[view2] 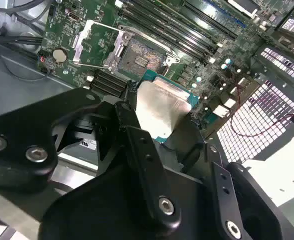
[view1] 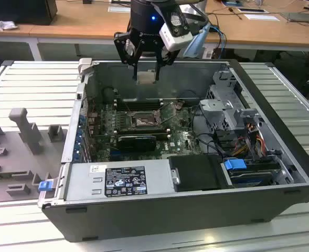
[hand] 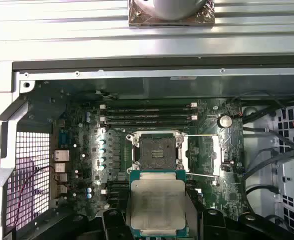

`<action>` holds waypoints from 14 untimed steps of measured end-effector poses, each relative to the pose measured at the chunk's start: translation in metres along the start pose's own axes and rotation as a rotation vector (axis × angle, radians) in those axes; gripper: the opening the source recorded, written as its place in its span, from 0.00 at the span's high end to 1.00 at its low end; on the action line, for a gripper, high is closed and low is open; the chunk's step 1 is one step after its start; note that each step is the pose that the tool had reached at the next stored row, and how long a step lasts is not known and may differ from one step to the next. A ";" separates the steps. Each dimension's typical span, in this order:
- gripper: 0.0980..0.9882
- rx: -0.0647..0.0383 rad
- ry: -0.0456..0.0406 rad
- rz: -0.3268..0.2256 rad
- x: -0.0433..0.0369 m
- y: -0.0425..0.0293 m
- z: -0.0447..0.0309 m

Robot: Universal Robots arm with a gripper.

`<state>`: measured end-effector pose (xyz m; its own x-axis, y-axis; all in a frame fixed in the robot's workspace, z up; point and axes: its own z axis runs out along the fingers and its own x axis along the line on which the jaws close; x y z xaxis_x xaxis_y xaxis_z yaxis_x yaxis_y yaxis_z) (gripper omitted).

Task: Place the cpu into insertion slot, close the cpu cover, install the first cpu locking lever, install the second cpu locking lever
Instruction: 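Place the cpu into insertion slot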

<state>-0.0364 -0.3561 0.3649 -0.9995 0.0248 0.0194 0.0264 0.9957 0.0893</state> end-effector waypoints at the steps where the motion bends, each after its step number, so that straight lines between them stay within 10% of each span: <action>1: 0.52 -0.001 -0.0039 0.043 0.0000 0.0000 0.0001; 14: 0.52 -0.001 -0.0047 0.071 -0.0001 -0.0002 0.0018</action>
<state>-0.0364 -0.3561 0.3630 -0.9952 0.0960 0.0210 0.0975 0.9912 0.0892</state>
